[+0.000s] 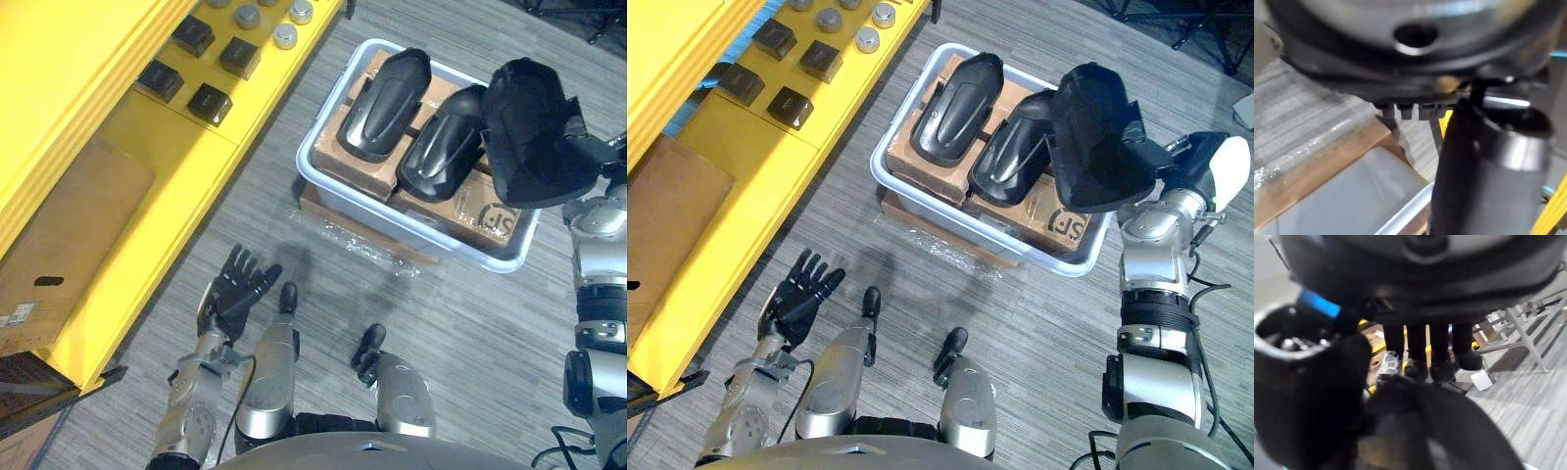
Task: Walk over and take three plastic housings, then place them on the shelf
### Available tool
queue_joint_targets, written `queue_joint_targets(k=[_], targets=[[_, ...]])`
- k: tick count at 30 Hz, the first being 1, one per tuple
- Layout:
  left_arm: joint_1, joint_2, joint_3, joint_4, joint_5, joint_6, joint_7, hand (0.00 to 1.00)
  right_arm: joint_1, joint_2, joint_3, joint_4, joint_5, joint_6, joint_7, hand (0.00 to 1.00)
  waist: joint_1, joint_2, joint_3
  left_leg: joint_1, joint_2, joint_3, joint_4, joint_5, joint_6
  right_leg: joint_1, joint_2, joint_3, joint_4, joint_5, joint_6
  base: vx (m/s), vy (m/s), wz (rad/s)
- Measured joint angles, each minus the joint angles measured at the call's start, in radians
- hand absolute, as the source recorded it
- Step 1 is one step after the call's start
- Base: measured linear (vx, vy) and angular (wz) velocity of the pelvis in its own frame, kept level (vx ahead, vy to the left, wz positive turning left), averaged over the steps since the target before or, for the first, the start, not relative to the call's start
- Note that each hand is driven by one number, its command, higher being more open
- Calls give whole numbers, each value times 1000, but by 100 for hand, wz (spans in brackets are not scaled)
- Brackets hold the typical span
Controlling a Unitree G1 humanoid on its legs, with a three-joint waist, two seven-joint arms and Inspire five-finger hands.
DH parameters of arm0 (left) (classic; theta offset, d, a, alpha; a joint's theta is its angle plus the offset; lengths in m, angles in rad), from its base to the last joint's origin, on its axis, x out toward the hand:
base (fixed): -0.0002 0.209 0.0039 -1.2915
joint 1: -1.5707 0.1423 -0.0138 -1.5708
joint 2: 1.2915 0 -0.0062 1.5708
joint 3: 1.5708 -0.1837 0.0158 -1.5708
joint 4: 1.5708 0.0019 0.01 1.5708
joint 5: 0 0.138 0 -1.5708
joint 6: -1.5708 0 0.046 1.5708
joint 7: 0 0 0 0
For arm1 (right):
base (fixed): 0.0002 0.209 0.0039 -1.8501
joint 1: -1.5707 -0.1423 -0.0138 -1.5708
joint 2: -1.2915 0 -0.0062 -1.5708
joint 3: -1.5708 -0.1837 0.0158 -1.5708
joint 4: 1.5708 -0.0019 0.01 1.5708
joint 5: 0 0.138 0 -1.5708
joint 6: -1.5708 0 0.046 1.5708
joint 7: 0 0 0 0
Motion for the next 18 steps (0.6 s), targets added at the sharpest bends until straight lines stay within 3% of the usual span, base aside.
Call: queue_joint_targets(k=[3,6,10,11,14,18], targets=[[-34,19,2,-8,-42,59,-38,100,5,32,0,-5,-34,-26,-2,0,-3,-14,-13,11,1,14,-4,-4,3,16,1,4,-21,8,3,16,3,-8],[-81,28,-8,-13,-159,165,-105,100,5,37,2,-6,-72,-70,-22,0,-7,-24,-27,22,1,29,-4,-13,6,31,4,10,-43,22,5,8,15,-10],[-141,38,-59,-7,-258,292,-157,100,8,37,34,-14,-159,-155,-42,0,-14,-35,-77,47,2,74,-4,-49,14,62,7,37,-89,45,14,26,32,-20],[-156,38,-70,-2,-294,324,-179,100,13,37,56,-19,-184,-190,-43,0,-29,-39,-100,54,2,89,-5,-54,17,73,5,38,-100,47,17,42,33,-5],[-209,39,-106,4,-371,385,-219,100,51,38,95,-66,-222,-279,-65,0,-37,-43,-158,69,6,123,-13,-57,20,81,4,47,-125,57,19,75,13,-11],[-270,34,-153,27,-400,396,-225,100,83,92,133,-135,-268,-349,-65,0,-59,-48,-218,106,0,136,-49,-48,15,100,1,59,-141,61,21,83,3,-10]])
